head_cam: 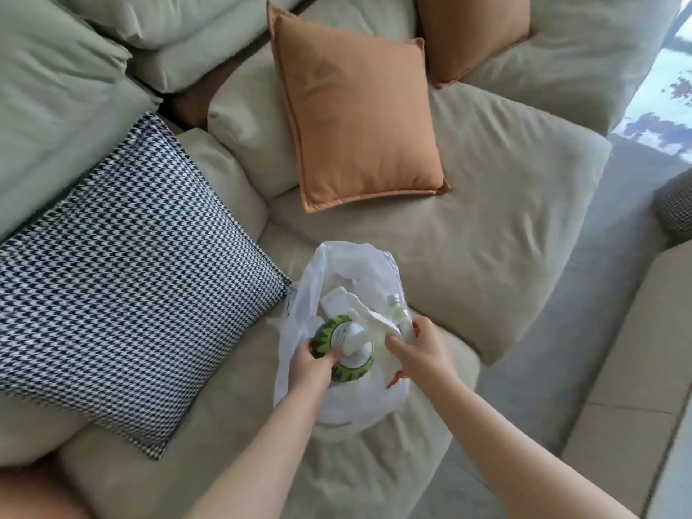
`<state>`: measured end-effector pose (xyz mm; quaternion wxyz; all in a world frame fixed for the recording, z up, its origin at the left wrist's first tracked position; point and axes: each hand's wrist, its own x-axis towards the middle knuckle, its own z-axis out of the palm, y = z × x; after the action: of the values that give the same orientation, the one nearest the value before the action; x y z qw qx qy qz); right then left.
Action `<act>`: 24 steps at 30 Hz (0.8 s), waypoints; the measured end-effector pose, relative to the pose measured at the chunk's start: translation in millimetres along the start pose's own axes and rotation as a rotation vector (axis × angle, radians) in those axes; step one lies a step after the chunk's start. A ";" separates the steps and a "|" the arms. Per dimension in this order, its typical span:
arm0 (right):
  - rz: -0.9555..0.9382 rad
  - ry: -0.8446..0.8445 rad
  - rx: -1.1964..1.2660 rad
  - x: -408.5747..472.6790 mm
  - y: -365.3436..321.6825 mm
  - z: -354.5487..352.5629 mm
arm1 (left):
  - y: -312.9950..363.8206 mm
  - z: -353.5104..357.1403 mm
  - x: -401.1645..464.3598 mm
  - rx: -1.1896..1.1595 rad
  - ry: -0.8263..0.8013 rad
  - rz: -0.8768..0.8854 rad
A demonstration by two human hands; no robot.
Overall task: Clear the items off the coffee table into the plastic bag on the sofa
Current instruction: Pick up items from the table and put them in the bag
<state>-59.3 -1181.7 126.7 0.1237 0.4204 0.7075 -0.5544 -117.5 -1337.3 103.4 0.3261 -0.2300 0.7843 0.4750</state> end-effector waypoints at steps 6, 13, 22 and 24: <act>-0.101 0.051 -0.429 26.6 -14.5 51.3 | -18.5 -9.9 36.6 0.051 -0.019 -0.071; -0.114 0.036 -0.639 47.6 -2.3 69.5 | -27.5 -15.3 62.4 0.165 0.013 -0.049; -0.161 -0.051 -0.798 59.3 5.0 67.3 | -28.0 -24.7 61.3 0.164 0.055 -0.089; -0.179 -0.073 -0.812 54.2 5.8 61.2 | -23.1 -23.5 54.8 0.170 0.032 -0.095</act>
<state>-106.3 -1211.1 66.3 0.2559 0.2541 0.8976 -0.2535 -146.3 -1371.4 57.5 0.3541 -0.2462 0.8149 0.3871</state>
